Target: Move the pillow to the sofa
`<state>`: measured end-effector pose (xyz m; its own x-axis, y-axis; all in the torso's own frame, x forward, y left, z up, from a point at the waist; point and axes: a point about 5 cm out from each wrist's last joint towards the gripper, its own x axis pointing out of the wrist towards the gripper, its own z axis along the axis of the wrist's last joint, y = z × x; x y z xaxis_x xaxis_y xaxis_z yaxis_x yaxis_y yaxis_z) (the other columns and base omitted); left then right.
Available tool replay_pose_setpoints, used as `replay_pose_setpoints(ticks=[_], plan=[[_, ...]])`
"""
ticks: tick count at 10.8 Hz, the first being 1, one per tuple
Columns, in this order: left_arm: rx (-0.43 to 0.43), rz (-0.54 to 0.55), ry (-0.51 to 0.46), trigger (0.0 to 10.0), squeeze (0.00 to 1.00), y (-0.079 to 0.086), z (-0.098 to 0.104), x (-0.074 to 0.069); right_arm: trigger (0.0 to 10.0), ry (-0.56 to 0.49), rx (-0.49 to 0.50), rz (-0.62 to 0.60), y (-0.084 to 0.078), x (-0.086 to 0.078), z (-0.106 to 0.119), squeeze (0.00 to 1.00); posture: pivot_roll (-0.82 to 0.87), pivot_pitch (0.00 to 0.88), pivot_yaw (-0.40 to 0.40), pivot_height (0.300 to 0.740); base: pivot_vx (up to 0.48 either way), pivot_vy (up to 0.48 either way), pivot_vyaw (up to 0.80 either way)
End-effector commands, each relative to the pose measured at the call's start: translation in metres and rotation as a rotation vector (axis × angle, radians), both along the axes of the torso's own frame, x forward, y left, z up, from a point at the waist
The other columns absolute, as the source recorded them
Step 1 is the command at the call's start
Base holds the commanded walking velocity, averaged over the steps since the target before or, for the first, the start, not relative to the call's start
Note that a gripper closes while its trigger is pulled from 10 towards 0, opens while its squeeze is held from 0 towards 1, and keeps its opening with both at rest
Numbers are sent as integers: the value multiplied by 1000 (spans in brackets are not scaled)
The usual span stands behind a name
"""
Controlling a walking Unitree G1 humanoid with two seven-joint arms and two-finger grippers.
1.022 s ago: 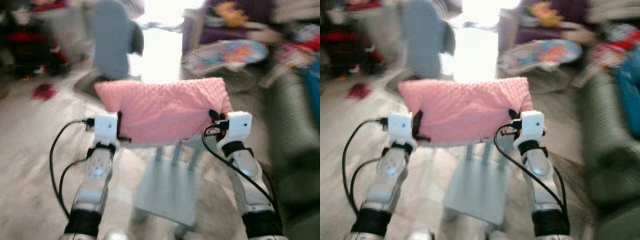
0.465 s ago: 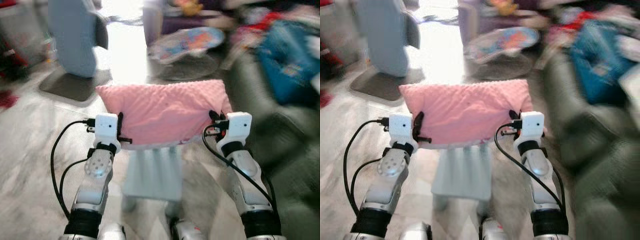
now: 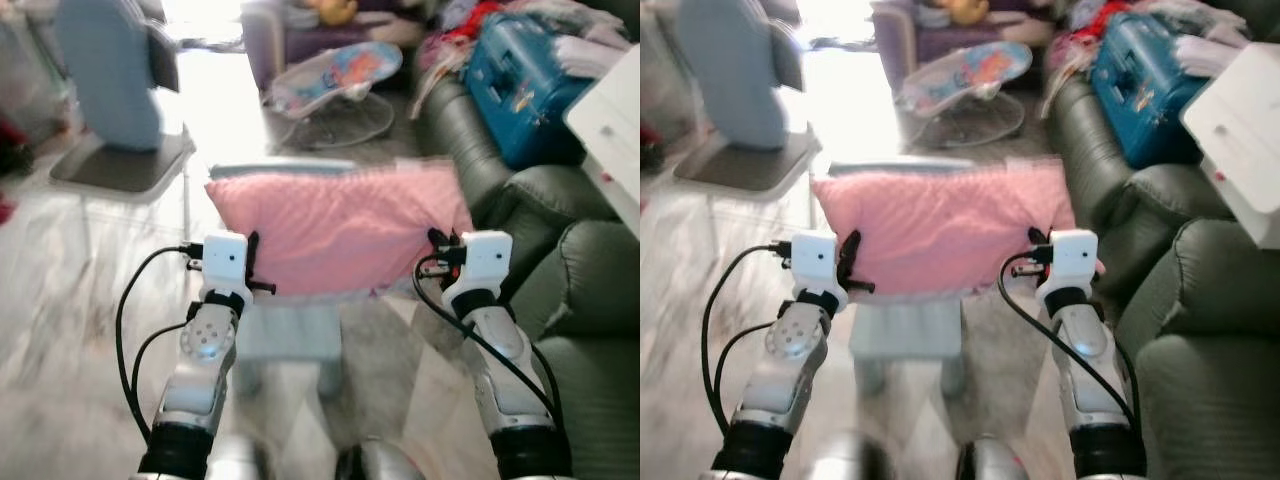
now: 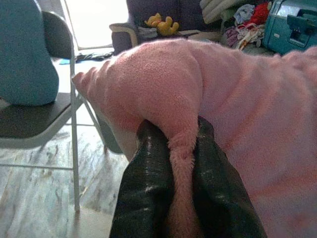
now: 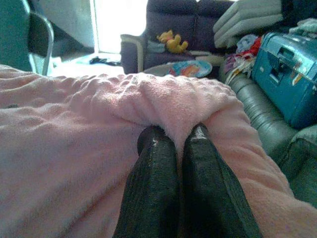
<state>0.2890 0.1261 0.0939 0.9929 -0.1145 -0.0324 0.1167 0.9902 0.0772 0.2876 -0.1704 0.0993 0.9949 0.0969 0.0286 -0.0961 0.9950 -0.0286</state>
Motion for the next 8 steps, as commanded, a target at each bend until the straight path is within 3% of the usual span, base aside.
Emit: replay_pose_setpoints(ticks=[1, 2, 5, 6, 8], plan=[[3, -5, -15, 10000, 0, 1, 4, 1, 10000, -27, -3, 12, 2, 2, 7, 0, -45, 41, -10, 740, -356, 0, 0], [4, -7, -15, 10000, 0, 1, 4, 1, 10000, -27, -5, 11, 2, 2, 7, 0, -45, 43, -13, 740, -345, 0, 0], [-8, -14, -19, 10000, 0, 0, 6, 0, 10000, -20, -12, 10, 1, 1, 6, 0, -47, 58, -21, 740, 0, 0, 0], [-22, -25, -13, 10000, 0, 1, 6, -1, 10000, -14, -17, 13, 2, 0, 5, 0, -48, 66, -23, 740, 0, 277, 0], [-29, -25, 1, 10000, 0, 2, 4, -1, 10000, 3, -21, 19, 5, -2, 2, 0, -52, 73, -24, 740, 0, 480, -734]])
